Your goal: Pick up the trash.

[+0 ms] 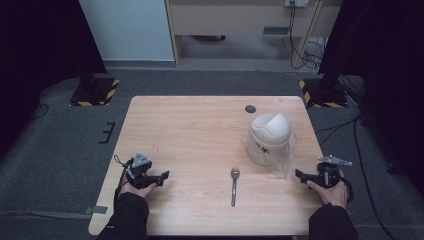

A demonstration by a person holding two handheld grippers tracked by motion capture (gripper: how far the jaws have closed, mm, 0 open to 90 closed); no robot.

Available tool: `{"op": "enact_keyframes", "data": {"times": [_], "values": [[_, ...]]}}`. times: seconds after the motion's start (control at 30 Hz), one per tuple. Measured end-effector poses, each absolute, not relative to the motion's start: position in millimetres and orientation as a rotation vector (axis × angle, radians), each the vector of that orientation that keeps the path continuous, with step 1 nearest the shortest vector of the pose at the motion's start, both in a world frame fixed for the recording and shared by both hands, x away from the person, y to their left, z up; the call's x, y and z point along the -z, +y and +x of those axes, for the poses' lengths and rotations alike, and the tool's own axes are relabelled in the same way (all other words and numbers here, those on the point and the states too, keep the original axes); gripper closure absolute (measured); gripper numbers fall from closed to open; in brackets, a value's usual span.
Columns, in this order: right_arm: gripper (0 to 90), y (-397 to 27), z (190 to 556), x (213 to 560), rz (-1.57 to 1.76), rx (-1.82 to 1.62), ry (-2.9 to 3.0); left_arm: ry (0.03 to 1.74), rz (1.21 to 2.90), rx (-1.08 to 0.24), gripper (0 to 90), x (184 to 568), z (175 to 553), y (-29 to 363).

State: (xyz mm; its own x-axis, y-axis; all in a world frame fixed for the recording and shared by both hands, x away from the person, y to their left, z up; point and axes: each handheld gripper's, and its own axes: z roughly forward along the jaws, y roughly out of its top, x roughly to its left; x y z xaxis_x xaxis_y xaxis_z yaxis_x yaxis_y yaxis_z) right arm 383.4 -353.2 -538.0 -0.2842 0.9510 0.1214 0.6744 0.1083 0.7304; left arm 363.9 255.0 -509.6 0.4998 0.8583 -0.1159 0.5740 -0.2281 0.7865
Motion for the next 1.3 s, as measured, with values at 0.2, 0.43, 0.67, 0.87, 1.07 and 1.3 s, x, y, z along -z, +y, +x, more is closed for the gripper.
{"op": "enact_keyframes", "data": {"times": [0.2, 0.43, 0.67, 0.87, 1.07, 1.3], "values": [[0.8, -348.3, 382.4, 538.4, 1.51, -0.943, 2.076, 1.057, 1.845, -0.46, 15.4, 490.6, 362.0, 248.9], [0.9, -343.7, 381.8, 539.0, 1.454, -0.885, 2.119, 0.924, 1.78, -0.483, 14.4, 464.3, 363.7, 234.3], [0.9, -343.4, 381.8, 539.1, 1.441, -0.886, 2.128, 0.876, 1.763, -0.488, 14.0, 443.9, 374.4, 220.2], [0.9, -343.6, 381.9, 539.1, 1.438, -0.886, 2.129, 0.785, 1.784, -0.475, 14.7, 420.3, 394.3, 195.5], [0.9, -343.6, 382.0, 539.1, 1.436, -0.886, 2.129, 0.7, 1.789, -0.467, 14.9, 404.6, 408.0, 172.2], [0.9, -343.7, 382.2, 539.2, 1.425, -0.889, 2.131, 0.6, 1.784, -0.425, 14.1, 388.7, 426.5, 126.9]]}}
